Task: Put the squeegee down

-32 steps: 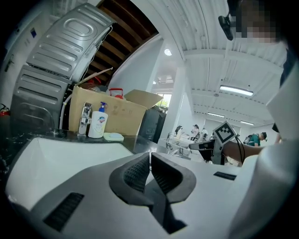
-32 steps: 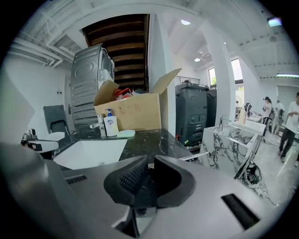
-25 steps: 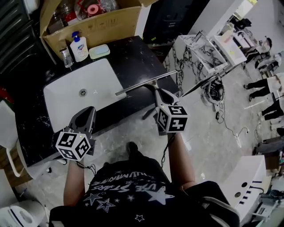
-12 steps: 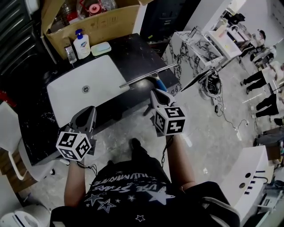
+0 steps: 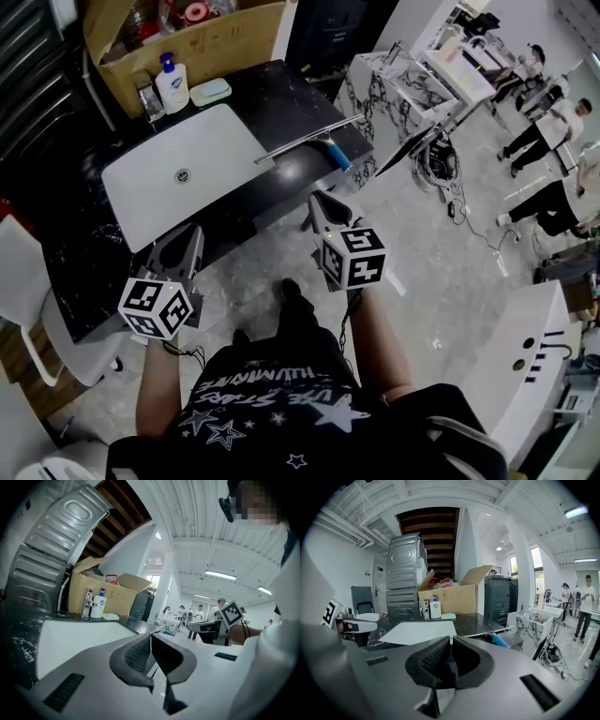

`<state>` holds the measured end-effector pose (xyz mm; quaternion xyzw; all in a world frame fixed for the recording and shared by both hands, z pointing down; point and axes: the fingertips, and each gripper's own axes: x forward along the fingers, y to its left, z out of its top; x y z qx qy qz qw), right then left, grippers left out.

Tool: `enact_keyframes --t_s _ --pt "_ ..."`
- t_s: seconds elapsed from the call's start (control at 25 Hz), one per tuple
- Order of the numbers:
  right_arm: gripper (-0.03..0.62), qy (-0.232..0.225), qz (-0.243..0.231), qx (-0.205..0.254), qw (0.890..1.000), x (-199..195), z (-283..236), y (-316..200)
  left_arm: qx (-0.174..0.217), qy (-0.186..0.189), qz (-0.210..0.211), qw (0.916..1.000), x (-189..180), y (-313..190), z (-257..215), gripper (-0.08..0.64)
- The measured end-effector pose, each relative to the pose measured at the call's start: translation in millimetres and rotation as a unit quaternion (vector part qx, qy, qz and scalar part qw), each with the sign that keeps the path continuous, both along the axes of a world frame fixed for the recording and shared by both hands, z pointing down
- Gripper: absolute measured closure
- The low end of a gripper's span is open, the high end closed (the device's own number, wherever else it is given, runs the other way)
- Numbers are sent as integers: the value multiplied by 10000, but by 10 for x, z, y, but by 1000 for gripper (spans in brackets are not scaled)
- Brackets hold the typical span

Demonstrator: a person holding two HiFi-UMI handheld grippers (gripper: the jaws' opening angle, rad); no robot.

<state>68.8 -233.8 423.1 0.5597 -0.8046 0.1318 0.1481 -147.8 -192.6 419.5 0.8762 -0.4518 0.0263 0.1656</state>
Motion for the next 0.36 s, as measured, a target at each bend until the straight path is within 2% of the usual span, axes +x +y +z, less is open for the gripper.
enact_keyframes --t_s 0.36 --pt "537 -29 203 -69 9998 -277 282 582 -104 -17 309 9995 -220 468 288 532"
